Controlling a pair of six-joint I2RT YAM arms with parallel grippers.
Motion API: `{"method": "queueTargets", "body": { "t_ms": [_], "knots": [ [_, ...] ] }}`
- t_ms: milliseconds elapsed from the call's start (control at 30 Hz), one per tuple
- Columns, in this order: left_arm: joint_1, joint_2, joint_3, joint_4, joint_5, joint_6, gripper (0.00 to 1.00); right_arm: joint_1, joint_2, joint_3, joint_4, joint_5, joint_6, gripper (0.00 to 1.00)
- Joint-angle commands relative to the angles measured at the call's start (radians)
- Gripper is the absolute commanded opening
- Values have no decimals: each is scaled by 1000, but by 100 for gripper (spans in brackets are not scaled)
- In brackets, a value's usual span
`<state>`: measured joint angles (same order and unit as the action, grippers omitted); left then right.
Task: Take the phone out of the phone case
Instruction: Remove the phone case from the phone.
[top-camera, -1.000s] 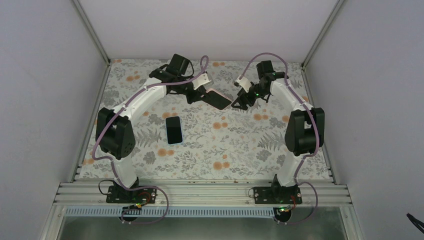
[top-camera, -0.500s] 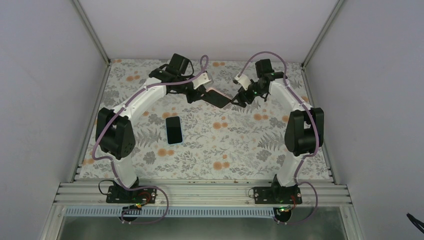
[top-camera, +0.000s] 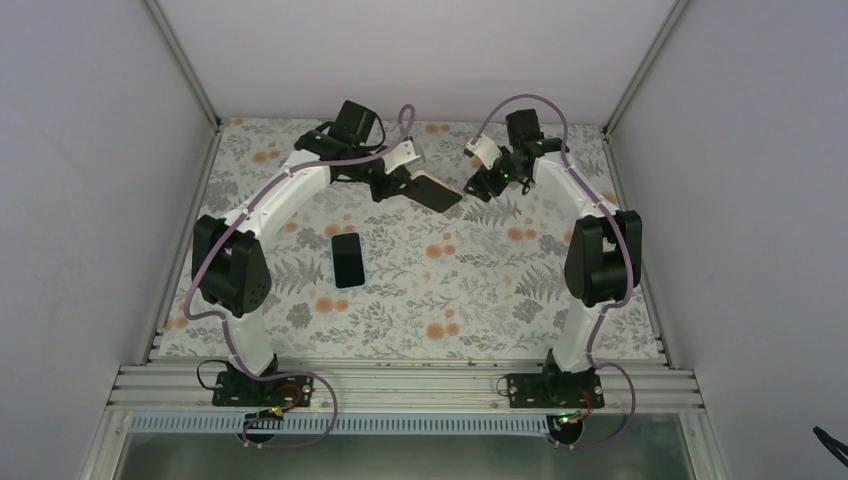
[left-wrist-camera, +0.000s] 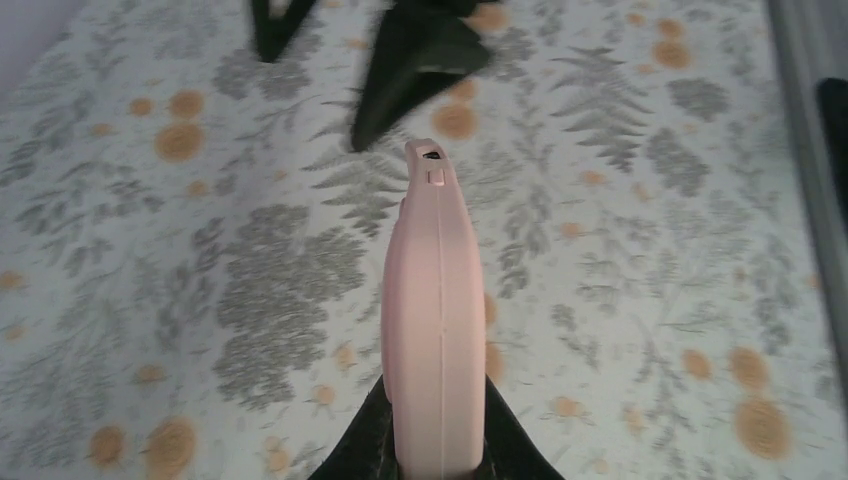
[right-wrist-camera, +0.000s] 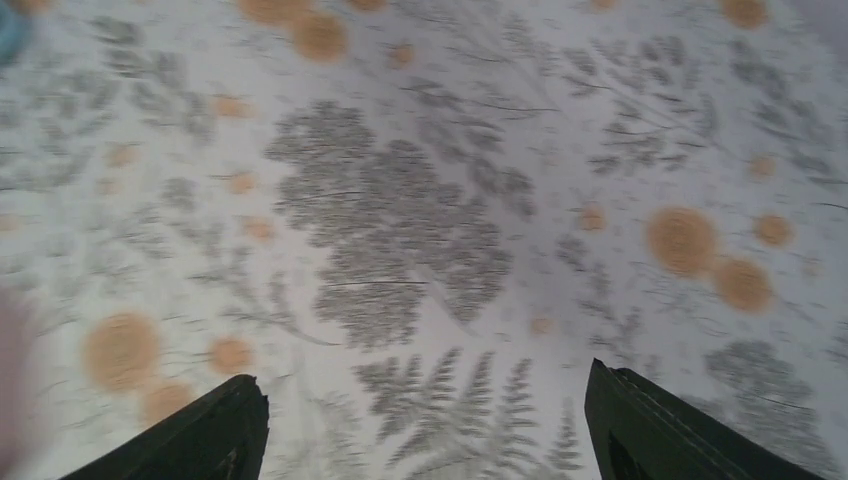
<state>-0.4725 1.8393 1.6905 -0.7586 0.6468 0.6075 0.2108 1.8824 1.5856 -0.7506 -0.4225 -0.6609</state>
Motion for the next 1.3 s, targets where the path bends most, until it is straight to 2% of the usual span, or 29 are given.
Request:
{"method": "queueTargets", "body": {
  "t_ms": [0,167,267,467,700,967,1267],
  "knots": [
    [-14,0,64,-118,212,56,2,-22,52,43,130,167,-6,82],
    [-14,12,84,-153,224,71,2,-37,63,63,173,177,-2,81],
    [-14,22,103,-154,204,68,2,-39,82,115,79,100,-55,82],
    [-12,10,71,-93,154,51,2,-57,-65,-1,-91,-114,-244,86],
    [-12,15,62,-81,145,51,2,-59,-170,-99,-166,-195,-295,85],
    [-12,16,73,-76,145,41,2,-50,-164,-108,-150,-233,-278,85],
    [-13,17,91,-92,158,38,2,-42,-129,-93,-68,-189,-221,83]
  ]
}}
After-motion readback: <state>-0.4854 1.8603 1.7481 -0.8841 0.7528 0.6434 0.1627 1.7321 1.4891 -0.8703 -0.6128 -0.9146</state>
